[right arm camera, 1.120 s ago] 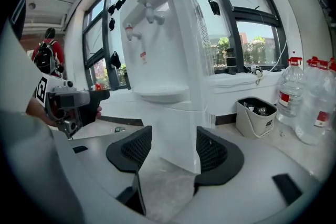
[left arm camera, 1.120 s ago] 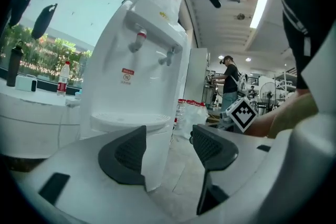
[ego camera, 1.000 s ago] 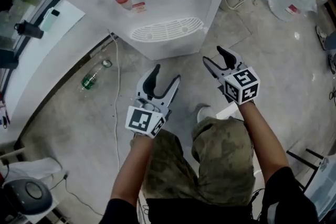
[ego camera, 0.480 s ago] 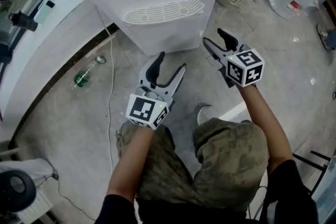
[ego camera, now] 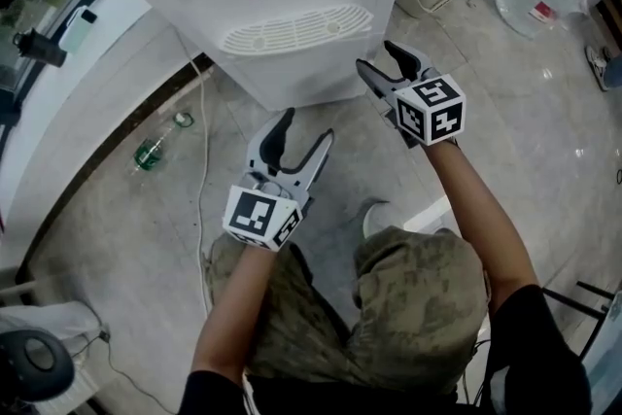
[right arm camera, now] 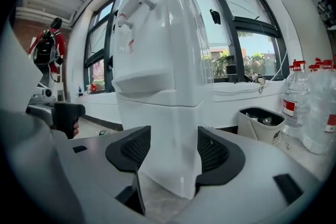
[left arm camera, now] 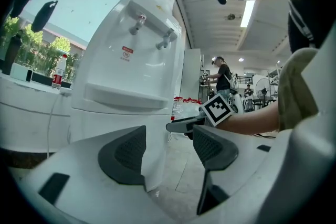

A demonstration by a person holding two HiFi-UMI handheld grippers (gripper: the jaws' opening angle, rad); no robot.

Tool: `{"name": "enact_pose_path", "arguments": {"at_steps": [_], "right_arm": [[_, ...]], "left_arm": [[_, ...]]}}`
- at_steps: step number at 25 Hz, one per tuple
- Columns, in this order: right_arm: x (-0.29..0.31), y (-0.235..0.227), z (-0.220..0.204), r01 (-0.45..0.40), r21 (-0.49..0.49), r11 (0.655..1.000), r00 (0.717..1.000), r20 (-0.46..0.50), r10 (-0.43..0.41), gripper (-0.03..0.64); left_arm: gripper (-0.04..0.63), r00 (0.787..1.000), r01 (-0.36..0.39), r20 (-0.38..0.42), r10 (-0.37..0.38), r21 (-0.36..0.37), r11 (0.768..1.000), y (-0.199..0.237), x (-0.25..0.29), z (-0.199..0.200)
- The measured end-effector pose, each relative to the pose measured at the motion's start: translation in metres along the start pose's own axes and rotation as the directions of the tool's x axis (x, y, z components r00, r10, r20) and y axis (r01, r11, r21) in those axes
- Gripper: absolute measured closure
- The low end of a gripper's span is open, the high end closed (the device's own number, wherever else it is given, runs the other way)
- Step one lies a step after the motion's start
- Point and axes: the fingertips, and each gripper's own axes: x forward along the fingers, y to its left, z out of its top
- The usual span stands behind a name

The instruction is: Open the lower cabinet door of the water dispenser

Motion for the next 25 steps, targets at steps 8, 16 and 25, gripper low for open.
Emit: {"name": "enact_pose_path", "arguments": {"at_steps": [8,16,25], "right_arm": [[0.016,-0.013,0.023,-0.043,-0.015,0.999,0.997,0.056,0.044,0.360],[0.021,-0.014,0.028,-0.109,0.016,0.994,0.992,0.066,0.108,0.342],[0.020,-0.013,0.027,-0.101,0.023,0.995,0.993,0.064,0.100,0.344]], "left_arm": [[0.337,1.000,-0.002,-0.021,0.002,-0.012,1.000,0.002,-0.001,-0.011],[0.337,1.000,-0.016,-0.022,0.016,0.005,1.000,0.006,-0.004,-0.008],[0.337,1.000,-0.004,-0.022,0.004,0.005,1.000,-0.002,-0.007,-0.008]]}}
